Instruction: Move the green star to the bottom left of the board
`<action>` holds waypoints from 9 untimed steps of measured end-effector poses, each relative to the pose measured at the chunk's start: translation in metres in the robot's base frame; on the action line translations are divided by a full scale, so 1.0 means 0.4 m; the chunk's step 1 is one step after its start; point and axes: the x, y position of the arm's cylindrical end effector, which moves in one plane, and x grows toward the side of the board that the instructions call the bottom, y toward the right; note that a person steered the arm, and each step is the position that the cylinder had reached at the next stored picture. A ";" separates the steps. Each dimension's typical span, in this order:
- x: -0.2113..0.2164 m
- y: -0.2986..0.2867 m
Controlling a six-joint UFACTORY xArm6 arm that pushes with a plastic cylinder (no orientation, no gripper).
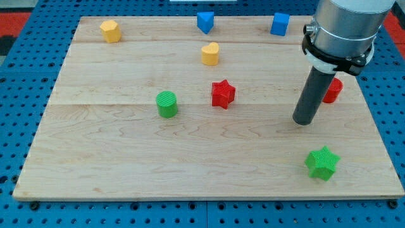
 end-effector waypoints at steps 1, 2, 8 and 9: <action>0.012 0.017; 0.116 0.160; 0.328 -0.138; 0.252 -0.444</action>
